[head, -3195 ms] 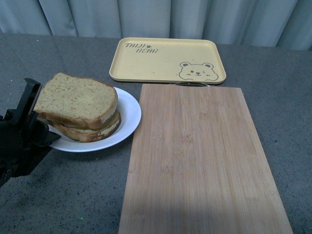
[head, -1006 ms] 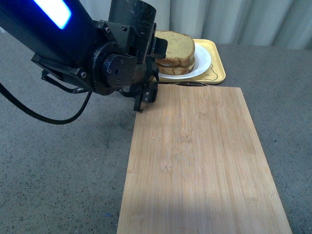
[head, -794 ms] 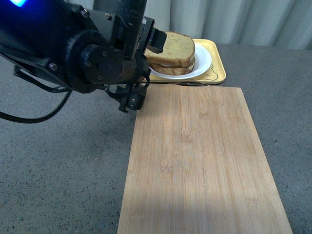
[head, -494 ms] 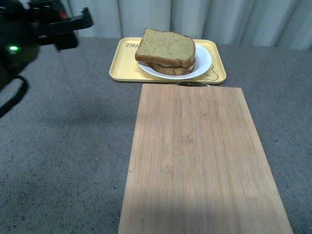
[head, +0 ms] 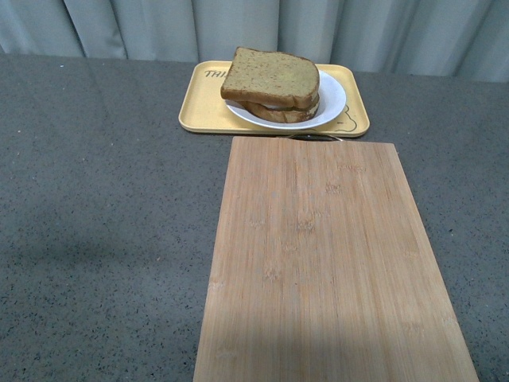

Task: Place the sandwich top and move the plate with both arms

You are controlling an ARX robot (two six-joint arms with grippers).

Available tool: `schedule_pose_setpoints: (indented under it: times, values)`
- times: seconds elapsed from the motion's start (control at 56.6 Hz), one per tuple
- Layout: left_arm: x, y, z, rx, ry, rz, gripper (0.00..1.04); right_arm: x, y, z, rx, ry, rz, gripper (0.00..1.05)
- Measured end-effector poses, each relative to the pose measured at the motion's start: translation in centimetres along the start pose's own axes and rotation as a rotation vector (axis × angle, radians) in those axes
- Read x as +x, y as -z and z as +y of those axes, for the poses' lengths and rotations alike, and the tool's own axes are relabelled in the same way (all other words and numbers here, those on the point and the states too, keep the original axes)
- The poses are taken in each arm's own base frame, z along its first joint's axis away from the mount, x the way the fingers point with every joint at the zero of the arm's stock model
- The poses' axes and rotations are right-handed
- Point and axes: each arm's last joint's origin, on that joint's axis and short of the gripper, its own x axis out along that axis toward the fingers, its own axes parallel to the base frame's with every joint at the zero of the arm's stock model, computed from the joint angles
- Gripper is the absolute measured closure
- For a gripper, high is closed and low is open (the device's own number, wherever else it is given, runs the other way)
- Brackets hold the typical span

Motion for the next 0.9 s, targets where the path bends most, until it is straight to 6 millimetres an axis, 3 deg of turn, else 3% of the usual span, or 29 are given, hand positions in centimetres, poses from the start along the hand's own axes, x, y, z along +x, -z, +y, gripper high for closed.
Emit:
schedule_pose_setpoints:
  times: [0.547, 0.9]
  values:
    - [-5.5, -1.7, 2.8, 0.008, -0.002, -0.002, 1.01, 0.0, 0.0, 0.0, 0.000, 0.000, 0.000, 0.09]
    - [-7.6, -2.3, 2.9, 0.008, -0.001, -0.021, 1.01, 0.0, 0.0, 0.0, 0.000, 0.000, 0.000, 0.09]
